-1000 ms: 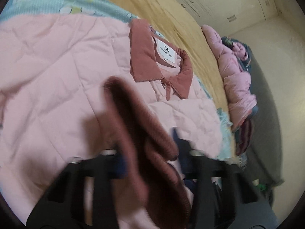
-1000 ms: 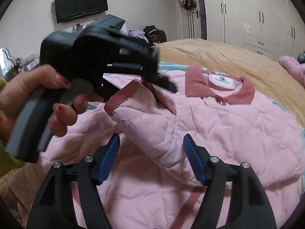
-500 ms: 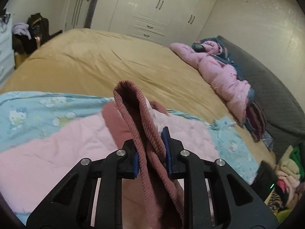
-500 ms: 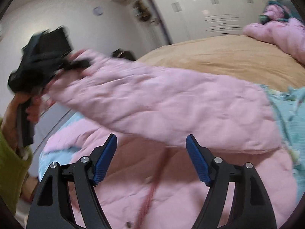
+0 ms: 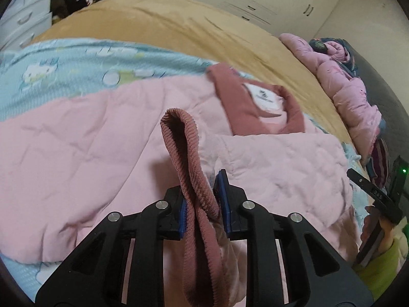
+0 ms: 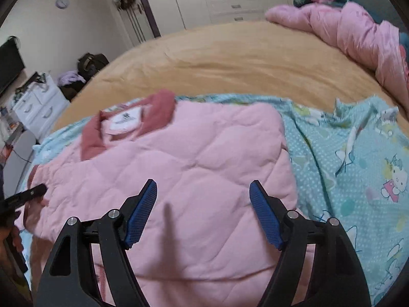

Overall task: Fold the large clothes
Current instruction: 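Lay the sleeve across the jacket body with the left tool and release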

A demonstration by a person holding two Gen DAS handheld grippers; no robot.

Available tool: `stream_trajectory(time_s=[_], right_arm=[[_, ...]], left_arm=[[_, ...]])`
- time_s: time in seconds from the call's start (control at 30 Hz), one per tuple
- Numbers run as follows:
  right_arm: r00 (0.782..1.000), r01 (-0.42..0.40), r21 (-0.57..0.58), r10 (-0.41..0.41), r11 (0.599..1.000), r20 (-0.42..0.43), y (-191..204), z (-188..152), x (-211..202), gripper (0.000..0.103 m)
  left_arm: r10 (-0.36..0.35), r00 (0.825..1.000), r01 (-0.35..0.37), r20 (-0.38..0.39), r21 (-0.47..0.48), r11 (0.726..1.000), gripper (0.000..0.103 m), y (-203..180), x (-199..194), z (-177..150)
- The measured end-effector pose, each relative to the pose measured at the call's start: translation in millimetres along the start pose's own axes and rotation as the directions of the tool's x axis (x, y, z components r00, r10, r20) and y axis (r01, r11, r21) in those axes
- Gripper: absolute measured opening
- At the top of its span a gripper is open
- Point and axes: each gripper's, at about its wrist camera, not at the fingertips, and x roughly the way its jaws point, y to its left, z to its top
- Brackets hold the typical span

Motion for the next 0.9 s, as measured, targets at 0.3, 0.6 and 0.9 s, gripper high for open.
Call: stream_trajectory(time_s=[0.3, 0.6, 0.9], right_arm=[[0.988, 0.083, 0.024, -0.079, 0.996, -0.134, -12.3, -13.9, 45.6, 0.077], [0.985, 0.127, -0.021, -0.129, 0.992, -0.114, -3.3, -13.5, 46.6, 0.084], [0.999, 0.037, -0.037, -0.037, 0.999, 0.004, 12.3, -27.6, -13.6, 0.098]], left_arm=[[0.047, 0.998, -0.047, -0.042, 0.004, 0.999, 0.021, 8.3, 23.2, -12.0], [0.044, 0.998, -0.045, -0.051, -0.006, 0.999, 0.026, 9.9, 18.5, -16.6], [0.082, 0.997, -0.082, 0.003, -0.019, 0.996, 0.070, 0.3, -16.3, -24.1]])
